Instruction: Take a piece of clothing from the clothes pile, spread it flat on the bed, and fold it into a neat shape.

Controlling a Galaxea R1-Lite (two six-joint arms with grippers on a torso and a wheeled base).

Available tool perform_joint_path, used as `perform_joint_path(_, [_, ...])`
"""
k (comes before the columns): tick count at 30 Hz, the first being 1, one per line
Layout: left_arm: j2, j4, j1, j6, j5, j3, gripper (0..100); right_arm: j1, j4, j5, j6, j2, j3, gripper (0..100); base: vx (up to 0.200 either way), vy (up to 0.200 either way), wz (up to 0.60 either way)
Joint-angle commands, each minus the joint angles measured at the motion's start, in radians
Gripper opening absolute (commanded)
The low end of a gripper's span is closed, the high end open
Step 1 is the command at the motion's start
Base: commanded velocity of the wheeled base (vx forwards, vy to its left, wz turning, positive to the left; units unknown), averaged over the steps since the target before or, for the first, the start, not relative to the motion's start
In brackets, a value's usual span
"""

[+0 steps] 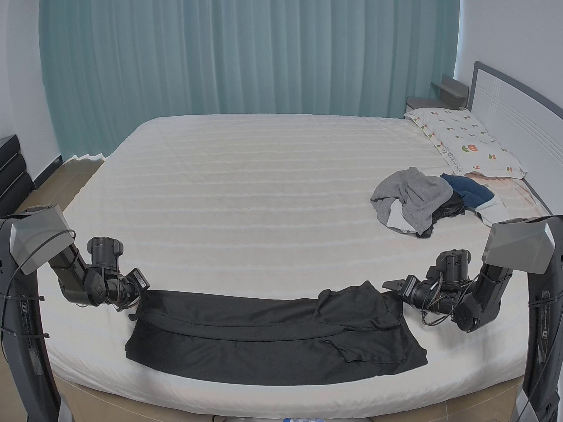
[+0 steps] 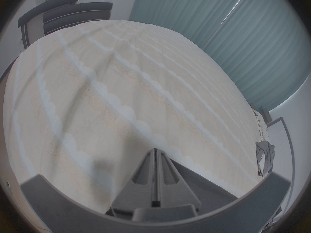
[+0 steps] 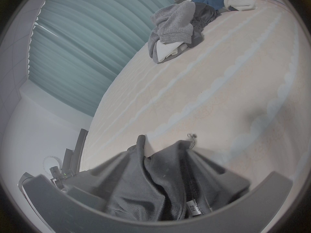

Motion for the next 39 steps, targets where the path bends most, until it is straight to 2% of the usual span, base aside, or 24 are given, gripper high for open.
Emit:
perform_joint_path(1, [0.0,-0.002,0.0,-0.001,-0.001,0.001,0,0.001,0.005,-0.008,-0.001,0.008,-0.005,0,0.0,0.0,0.0])
perform_joint_path(8, [0.0,-0.003,0.0,-0.028,-0.002,-0.008,0,-0.011,0.002,-0.025,0.002,0.01,-0.015,0,0.0,0.0,0.0])
perform_joint_path(12, [0.003,-0.031,0.004,-0.071,-0.005,-0.015,0,-0.02,-0.003,-0.071,0.007,0.016,-0.041,0,0.0,0.0,0.0])
perform_joint_path(20, [0.003,-0.043,0.002,-0.074,-0.005,-0.001,0,-0.019,-0.006,-0.074,0.004,0.025,-0.042,0,0.0,0.0,0.0])
perform_joint_path(21, [0.003,-0.043,0.002,-0.074,-0.005,-0.001,0,-0.019,-0.006,-0.074,0.004,0.025,-0.041,100,0.0,0.0,0.0])
perform_joint_path(22, [0.003,-0.043,0.002,-0.074,-0.007,0.001,0,-0.019,-0.006,-0.074,0.004,0.025,-0.041,100,0.0,0.0,0.0])
perform_joint_path(23, [0.001,-0.043,0.004,-0.074,-0.007,0.001,100,-0.019,-0.006,-0.073,0.004,0.025,-0.039,100,0.0,0.0,0.0])
perform_joint_path(34, [-0.008,-0.045,0.008,-0.076,-0.03,0.016,100,-0.04,-0.08,-0.068,0.01,-0.029,0.002,100,0.0,0.0,0.0])
perform_joint_path(39, [-0.051,-0.037,0.051,-0.142,-0.123,0.011,100,-0.011,-0.072,-0.065,0.004,-0.119,0.032,100,0.0,0.0,0.0])
